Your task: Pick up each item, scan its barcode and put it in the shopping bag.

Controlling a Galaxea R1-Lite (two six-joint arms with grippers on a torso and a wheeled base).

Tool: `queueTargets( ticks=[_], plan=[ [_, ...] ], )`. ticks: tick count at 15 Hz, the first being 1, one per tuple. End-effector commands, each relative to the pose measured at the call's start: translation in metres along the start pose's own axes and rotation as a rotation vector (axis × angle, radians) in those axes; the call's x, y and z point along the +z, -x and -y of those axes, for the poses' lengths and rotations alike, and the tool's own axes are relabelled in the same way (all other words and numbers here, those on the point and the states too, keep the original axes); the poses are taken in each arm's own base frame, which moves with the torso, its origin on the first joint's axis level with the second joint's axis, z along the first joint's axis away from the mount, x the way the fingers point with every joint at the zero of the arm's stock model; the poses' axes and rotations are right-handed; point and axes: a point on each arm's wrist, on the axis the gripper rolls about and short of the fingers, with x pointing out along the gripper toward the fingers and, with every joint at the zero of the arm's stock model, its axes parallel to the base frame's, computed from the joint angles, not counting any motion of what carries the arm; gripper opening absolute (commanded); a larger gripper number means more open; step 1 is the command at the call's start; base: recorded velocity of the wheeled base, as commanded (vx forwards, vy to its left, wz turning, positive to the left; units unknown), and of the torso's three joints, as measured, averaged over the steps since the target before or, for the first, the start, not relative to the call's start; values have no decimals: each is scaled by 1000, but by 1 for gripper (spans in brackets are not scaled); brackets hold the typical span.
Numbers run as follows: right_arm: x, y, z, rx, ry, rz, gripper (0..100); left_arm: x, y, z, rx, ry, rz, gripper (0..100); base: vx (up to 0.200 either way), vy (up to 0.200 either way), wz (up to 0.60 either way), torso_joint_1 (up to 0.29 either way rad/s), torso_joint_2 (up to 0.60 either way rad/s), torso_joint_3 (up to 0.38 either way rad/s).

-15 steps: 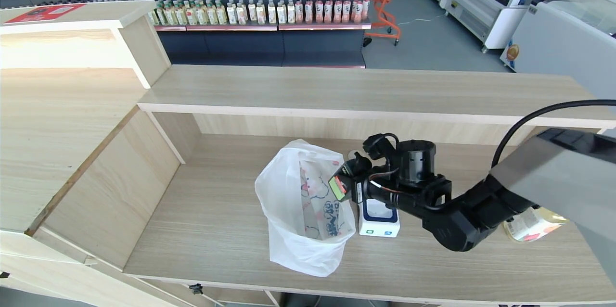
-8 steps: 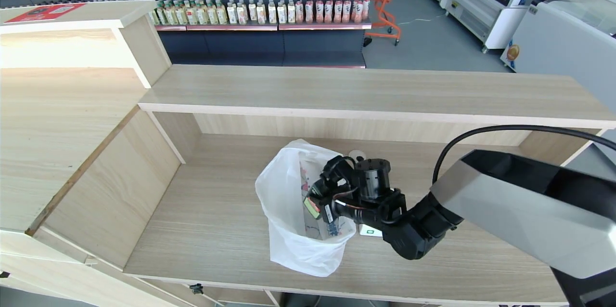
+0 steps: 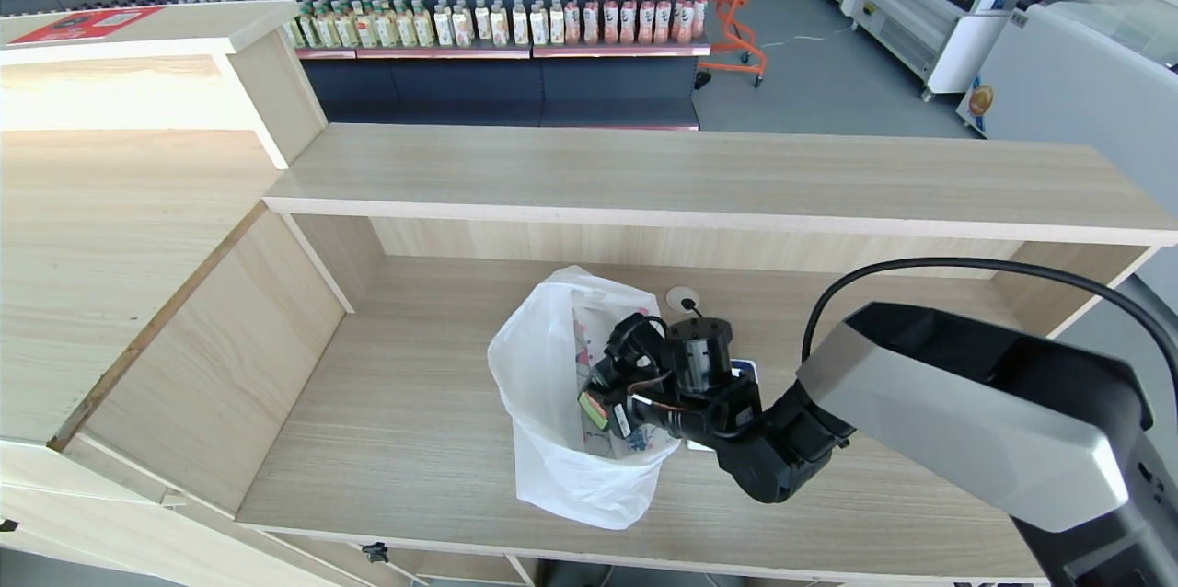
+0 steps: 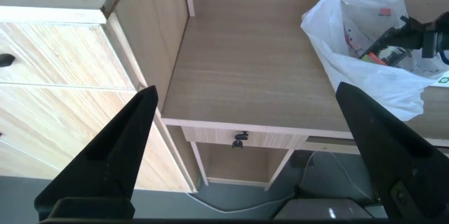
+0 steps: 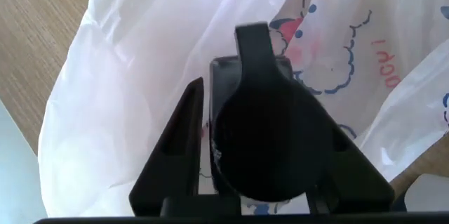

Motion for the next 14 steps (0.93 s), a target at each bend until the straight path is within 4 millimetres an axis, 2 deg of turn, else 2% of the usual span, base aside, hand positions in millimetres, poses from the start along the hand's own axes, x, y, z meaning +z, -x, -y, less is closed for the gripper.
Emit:
queueTargets(
  ticks=[1, 2, 4, 5, 7, 9, 10, 11, 12, 13, 14],
  plan=[
    [-2, -2, 0, 3, -4, -4, 100, 0, 0, 0, 1, 0, 0, 100, 0, 0, 0, 0, 0, 0],
    [2, 0, 0, 3, -15, 4, 100, 0, 0, 0, 1, 0, 0, 100, 0, 0, 0, 0, 0, 0],
    [23, 13, 2, -4, -126, 43, 100, 0, 0, 0, 1, 0, 0, 100, 0, 0, 0, 0, 0, 0],
    [36, 25, 6, -11, -199, 69, 100, 0, 0, 0, 1, 0, 0, 100, 0, 0, 0, 0, 0, 0],
    [63, 69, 25, -52, -388, 83, 100, 0, 0, 0, 1, 0, 0, 100, 0, 0, 0, 0, 0, 0],
    [81, 132, 48, -115, -463, 78, 100, 0, 0, 0, 1, 0, 0, 100, 0, 0, 0, 0, 0, 0],
    [89, 180, 67, -152, -448, 91, 100, 0, 0, 0, 1, 0, 0, 100, 0, 0, 0, 0, 0, 0],
    [95, 227, 76, -193, -368, 102, 100, 0, 0, 0, 1, 0, 0, 100, 0, 0, 0, 0, 0, 0],
    [96, 277, 74, -219, -319, 96, 100, 0, 0, 0, 1, 0, 0, 100, 0, 0, 0, 0, 0, 0],
    [97, 293, 70, -229, -318, 91, 100, 0, 0, 0, 1, 0, 0, 100, 0, 0, 0, 0, 0, 0],
    [95, 342, 52, -294, -353, 35, 100, 0, 0, 0, 1, 0, 0, 100, 0, 0, 0, 0, 0, 0]
  ],
)
